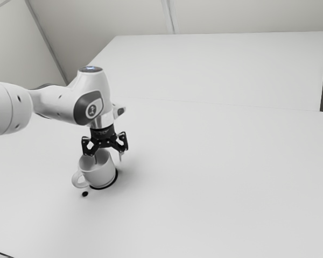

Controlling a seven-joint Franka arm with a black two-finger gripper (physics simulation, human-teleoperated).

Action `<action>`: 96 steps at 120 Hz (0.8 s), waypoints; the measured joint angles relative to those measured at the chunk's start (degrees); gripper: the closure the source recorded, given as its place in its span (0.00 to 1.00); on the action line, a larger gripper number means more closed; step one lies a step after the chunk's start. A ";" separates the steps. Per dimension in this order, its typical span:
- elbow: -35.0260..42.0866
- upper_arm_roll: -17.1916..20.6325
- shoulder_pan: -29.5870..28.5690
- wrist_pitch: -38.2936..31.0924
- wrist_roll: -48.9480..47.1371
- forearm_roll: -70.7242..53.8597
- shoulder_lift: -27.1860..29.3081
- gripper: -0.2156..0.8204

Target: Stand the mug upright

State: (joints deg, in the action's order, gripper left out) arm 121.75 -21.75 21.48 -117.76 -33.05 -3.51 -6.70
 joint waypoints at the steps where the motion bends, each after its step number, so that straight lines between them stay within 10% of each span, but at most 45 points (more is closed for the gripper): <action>1: 0.01 -0.11 0.07 0.10 0.03 0.24 0.12 0.27; 64: -11.60 -0.56 -0.18 8.39 8.32 3.09 5.77 0.21; 96: -20.64 7.38 -8.20 11.70 18.97 0.35 8.04 0.21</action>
State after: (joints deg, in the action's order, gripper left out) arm 101.11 -14.37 13.29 -106.06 -14.08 -3.16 1.34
